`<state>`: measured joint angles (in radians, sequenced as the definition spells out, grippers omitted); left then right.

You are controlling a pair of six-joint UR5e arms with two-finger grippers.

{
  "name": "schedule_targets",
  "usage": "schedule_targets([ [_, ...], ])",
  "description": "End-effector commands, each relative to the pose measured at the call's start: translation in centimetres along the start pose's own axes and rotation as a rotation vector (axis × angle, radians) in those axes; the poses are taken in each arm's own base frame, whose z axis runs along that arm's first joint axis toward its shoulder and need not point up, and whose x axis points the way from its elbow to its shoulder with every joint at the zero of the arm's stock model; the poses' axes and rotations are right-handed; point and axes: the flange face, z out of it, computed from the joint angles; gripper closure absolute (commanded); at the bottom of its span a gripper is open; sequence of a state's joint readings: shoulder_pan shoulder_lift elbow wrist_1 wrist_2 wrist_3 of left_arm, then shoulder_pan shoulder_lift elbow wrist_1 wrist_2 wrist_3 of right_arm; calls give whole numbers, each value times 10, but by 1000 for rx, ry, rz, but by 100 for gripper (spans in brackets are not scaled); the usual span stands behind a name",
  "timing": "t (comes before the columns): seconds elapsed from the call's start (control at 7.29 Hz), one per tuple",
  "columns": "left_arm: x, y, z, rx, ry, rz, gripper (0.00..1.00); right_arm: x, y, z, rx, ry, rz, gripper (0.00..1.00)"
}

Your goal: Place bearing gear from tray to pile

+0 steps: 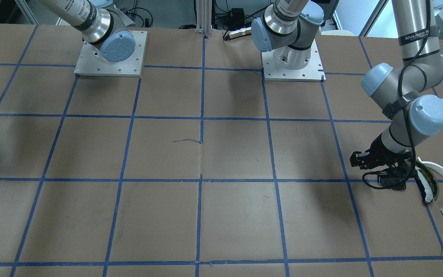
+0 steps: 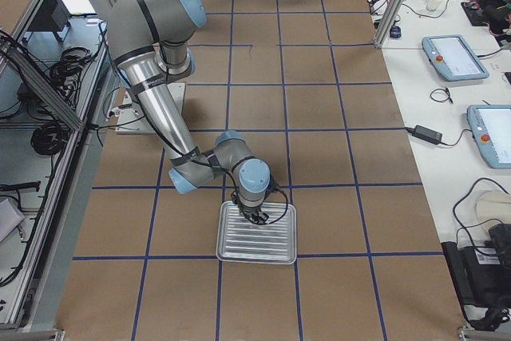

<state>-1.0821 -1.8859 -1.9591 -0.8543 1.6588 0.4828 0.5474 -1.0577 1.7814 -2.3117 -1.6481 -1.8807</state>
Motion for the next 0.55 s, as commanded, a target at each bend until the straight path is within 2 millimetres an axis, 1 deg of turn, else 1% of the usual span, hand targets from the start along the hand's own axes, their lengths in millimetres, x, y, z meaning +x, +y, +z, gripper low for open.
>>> schedule_targets([
  [0.0, -49, 32, 35, 34, 28, -41, 100, 0, -2, -1, 2, 2, -5, 54],
  [0.14, -50, 33, 40, 27, 34, -36, 100, 0, -2, -2, -3, 2, -5, 63],
  [0.27, -51, 32, 40, 28, 33, -35, 82, 1, -1, -4, -7, 6, -6, 72],
  [0.41, -52, 30, 38, 28, 33, -33, 15, 0, -1, -7, -11, 8, -5, 80],
])
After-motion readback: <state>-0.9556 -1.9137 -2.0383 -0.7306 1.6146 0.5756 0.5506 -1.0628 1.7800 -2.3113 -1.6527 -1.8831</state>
